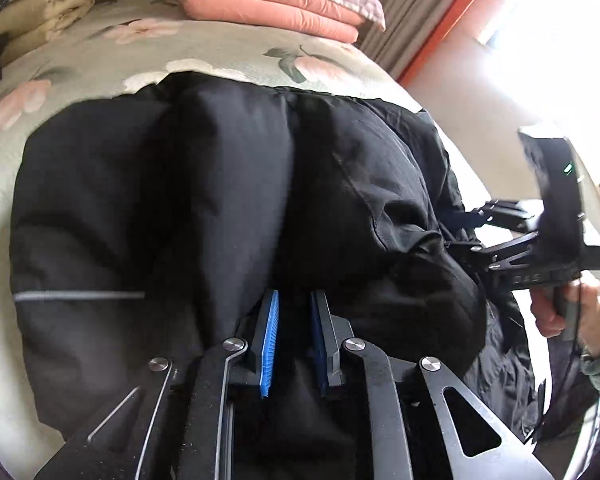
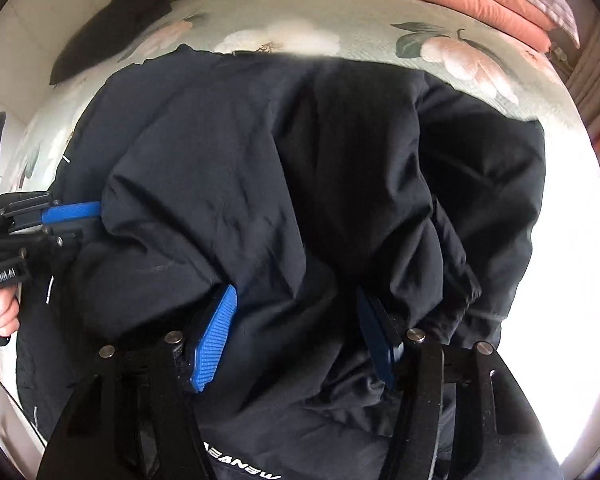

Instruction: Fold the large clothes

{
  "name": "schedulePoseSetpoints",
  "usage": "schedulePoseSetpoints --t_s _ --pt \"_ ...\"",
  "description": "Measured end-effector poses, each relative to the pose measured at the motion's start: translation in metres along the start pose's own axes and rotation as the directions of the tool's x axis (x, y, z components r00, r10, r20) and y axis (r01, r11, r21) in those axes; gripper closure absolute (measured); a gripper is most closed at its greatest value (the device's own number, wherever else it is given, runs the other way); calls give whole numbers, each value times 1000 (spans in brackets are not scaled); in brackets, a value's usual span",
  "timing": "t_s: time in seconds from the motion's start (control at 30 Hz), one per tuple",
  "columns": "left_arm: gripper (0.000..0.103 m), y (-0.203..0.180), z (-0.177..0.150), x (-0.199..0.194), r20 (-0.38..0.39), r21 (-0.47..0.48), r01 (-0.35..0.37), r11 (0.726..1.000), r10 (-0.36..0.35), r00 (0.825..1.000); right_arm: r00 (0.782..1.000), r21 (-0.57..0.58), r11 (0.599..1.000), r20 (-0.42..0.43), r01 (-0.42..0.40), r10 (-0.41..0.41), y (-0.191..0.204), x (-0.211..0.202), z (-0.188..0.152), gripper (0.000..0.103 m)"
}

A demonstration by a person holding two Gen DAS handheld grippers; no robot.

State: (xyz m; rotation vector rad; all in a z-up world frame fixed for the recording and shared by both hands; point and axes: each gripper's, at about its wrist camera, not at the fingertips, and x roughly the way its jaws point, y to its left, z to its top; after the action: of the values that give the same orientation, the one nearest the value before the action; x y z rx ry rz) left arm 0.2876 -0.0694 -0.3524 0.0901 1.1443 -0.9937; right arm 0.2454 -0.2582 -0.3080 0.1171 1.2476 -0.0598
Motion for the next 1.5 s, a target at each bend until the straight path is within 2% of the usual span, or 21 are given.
schedulePoseSetpoints --t_s 0.17,0.27,0.3,0.43,0.5,0.53,0.57,0.63,0.67,0.73,0.77,0.8,0.9,1.0,1.17,1.3,1.4,1.5 --pt "87 11 -4 -7 1 -53 83 995 -83 997 999 7 1000 35 -13 12 -6 -1 -10 42" --pt "88 -5 -1 -27 7 -1 38 999 -38 999 999 34 999 41 -21 20 -7 -27 -16 41" --pt "88 -10 0 -33 11 17 25 1000 -25 1000 998 44 999 57 -28 26 -6 -38 -18 38" --pt "86 -32 12 -67 70 53 2 999 -5 998 989 46 996 130 -76 69 8 -84 -19 38" --pt "74 -40 17 -78 101 69 -29 997 22 995 985 21 996 153 -89 85 20 -95 -16 35" --pt "56 -43 17 -77 104 76 -46 996 38 994 985 3 996 149 -92 91 28 -95 -14 35" --pt "46 -44 16 -72 98 87 -78 993 69 993 986 -9 995 139 -95 95 36 -90 -13 35" --pt "46 -41 14 -56 60 101 -141 985 135 989 990 -32 995 101 -90 93 51 -73 -14 35" --pt "47 -36 8 -41 18 101 -187 977 186 982 995 -39 996 67 -77 79 58 -59 -18 35" --pt "48 -21 -6 -22 -30 104 -219 970 223 974 998 -35 998 -42 -52 51 60 -13 -30 35" --pt "48 -17 -14 -16 -31 103 -208 973 212 977 998 -33 999 -46 -43 42 58 -2 -39 34" --pt "48 -18 -19 -15 -12 116 -216 970 218 976 1000 -48 998 -10 -29 28 59 5 -47 31" --pt "47 -20 -24 -15 21 153 -240 959 239 971 1000 -45 999 30 9 -7 64 4 -54 29" --pt "48 -8 -30 -19 33 125 -189 974 187 982 998 -53 998 58 26 -23 66 4 -61 29" --pt "48 -8 -35 -35 34 86 -159 984 156 987 997 -6 1000 80 16 -16 64 -14 -78 28" --pt "48 -20 -52 -61 34 76 -144 987 141 989 992 39 999 123 -16 11 63 -54 -105 28" --pt "48 -23 -84 -97 39 49 -171 984 169 985 991 83 996 134 -24 12 58 -94 -146 28" --pt "47 -17 -125 -132 -11 1 -215 977 215 977 995 143 990 95 8 -21 47 -118 -184 28"
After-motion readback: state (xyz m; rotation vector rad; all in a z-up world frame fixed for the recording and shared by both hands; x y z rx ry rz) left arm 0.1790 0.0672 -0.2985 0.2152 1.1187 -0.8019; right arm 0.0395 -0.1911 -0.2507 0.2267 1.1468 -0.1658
